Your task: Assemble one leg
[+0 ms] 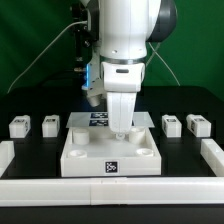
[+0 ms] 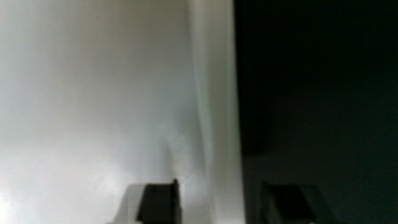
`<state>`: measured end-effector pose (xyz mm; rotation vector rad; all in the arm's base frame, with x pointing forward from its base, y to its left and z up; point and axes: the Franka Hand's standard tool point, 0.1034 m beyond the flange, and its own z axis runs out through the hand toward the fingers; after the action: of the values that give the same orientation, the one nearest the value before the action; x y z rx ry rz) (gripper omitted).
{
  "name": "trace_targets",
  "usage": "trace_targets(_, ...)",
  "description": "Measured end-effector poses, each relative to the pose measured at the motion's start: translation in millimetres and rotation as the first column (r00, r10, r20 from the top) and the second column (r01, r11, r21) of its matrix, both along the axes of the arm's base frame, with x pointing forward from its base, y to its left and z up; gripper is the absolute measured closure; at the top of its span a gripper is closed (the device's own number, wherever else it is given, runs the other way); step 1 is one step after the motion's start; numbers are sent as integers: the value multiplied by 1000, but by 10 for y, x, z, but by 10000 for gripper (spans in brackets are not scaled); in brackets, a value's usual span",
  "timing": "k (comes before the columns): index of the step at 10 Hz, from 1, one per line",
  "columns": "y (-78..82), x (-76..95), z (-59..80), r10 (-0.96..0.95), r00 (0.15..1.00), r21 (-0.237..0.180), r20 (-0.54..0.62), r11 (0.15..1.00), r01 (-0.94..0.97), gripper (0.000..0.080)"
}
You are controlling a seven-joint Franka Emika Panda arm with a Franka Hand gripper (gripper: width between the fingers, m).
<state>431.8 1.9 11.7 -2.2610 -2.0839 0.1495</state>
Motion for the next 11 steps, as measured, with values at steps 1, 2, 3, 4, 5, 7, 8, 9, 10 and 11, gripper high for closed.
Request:
trace_targets(1, 3, 4, 2, 0, 1000, 1, 2, 1000, 0, 645)
trace_targets(2, 3, 20, 8, -1, 1000, 1, 10, 1000, 1, 733)
trace_targets(3, 3, 20, 8, -1, 1000, 1, 10, 1000, 1, 733)
trace_targets(4, 3, 21, 8, -1, 1000, 1, 10, 1000, 1, 733)
trace_targets(5, 3, 22, 8, -1, 1000, 1, 10, 1000, 1, 733)
trace_targets(7, 3, 22, 8, -1, 1000, 1, 10, 1000, 1, 733)
trace_targets(8, 4, 24, 6, 2, 1000, 2, 10, 1000, -2, 733)
trace_targets(9, 10, 60, 0, 10, 1000, 3, 13, 1000, -10, 732)
trace_targets(10, 83, 117, 1, 4, 1000, 4, 21, 1000, -4, 732)
trace_targets(11, 194, 175, 1, 15, 1000, 7, 28, 1000, -15, 732)
